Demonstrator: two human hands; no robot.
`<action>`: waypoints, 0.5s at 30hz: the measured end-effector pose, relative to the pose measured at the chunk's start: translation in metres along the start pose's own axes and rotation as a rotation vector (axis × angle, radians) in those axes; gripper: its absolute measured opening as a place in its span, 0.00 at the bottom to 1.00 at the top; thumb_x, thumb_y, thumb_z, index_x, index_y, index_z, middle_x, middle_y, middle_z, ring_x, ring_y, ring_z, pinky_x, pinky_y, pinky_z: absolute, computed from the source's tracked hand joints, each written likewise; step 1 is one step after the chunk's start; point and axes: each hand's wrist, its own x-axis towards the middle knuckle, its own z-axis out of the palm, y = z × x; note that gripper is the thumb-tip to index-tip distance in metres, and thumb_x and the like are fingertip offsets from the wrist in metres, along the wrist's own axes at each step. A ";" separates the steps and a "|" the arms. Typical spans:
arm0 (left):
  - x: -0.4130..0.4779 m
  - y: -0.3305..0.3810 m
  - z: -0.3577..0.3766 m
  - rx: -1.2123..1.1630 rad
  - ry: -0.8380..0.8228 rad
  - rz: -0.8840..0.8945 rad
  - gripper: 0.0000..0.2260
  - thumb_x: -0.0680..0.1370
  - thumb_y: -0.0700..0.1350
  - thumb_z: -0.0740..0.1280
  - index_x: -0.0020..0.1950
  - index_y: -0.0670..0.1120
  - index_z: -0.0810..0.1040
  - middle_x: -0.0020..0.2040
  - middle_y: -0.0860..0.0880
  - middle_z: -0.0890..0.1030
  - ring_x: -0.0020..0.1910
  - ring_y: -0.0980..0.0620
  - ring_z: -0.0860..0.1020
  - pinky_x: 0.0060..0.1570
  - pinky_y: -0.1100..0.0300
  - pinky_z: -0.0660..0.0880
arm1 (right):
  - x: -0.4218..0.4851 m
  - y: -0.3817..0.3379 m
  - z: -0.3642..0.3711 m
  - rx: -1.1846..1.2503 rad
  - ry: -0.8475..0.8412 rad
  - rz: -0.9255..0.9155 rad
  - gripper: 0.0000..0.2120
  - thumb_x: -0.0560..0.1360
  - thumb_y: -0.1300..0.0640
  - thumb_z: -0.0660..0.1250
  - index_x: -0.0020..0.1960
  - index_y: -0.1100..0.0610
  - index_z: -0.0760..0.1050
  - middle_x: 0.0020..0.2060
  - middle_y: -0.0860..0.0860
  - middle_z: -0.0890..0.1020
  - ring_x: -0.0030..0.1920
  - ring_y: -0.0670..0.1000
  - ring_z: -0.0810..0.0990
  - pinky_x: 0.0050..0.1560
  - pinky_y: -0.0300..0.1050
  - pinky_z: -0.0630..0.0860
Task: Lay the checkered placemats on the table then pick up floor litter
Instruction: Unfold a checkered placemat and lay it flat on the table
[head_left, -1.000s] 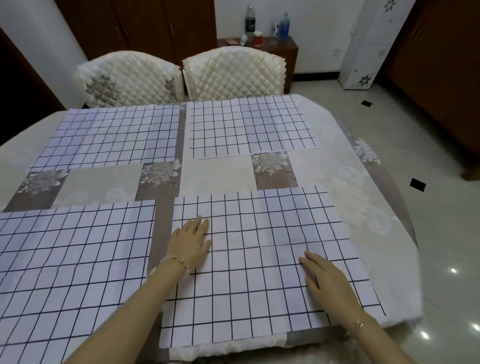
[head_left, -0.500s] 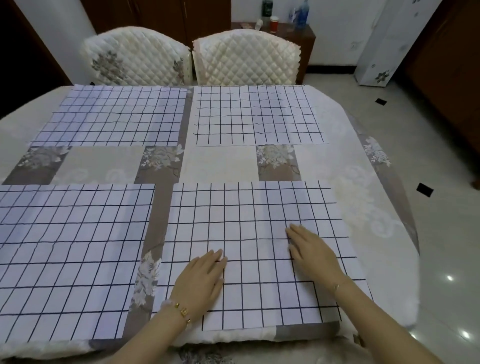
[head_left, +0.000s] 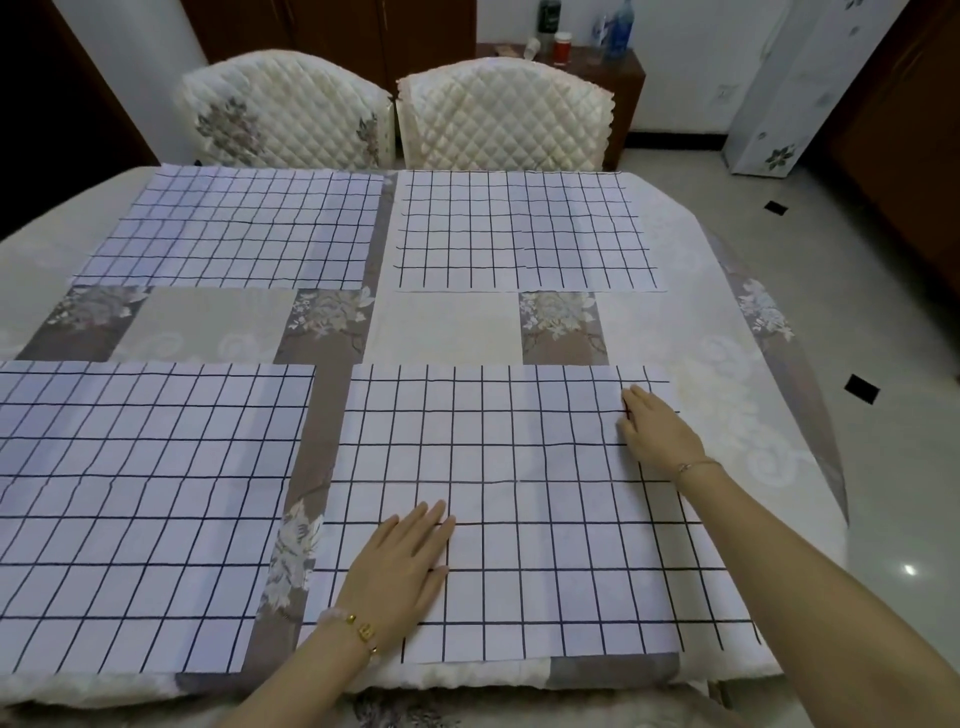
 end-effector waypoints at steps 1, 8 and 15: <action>0.001 -0.001 0.000 0.002 -0.010 -0.003 0.27 0.80 0.54 0.41 0.66 0.49 0.73 0.66 0.50 0.76 0.63 0.50 0.76 0.62 0.55 0.61 | -0.002 -0.002 -0.002 0.007 -0.003 0.000 0.23 0.88 0.58 0.55 0.81 0.64 0.62 0.84 0.58 0.62 0.83 0.57 0.62 0.80 0.53 0.63; 0.001 0.004 -0.009 0.004 -0.053 -0.022 0.29 0.80 0.55 0.39 0.63 0.50 0.77 0.62 0.51 0.79 0.60 0.52 0.78 0.62 0.56 0.68 | -0.062 -0.025 -0.001 0.223 0.066 0.087 0.20 0.88 0.56 0.56 0.77 0.59 0.71 0.75 0.57 0.77 0.72 0.59 0.77 0.63 0.50 0.74; 0.003 0.006 -0.019 -0.017 -0.021 0.028 0.24 0.77 0.52 0.52 0.72 0.48 0.66 0.74 0.49 0.65 0.72 0.49 0.66 0.68 0.53 0.64 | -0.157 -0.048 0.007 0.493 0.076 0.176 0.10 0.86 0.56 0.62 0.63 0.55 0.81 0.53 0.52 0.85 0.51 0.51 0.81 0.46 0.41 0.74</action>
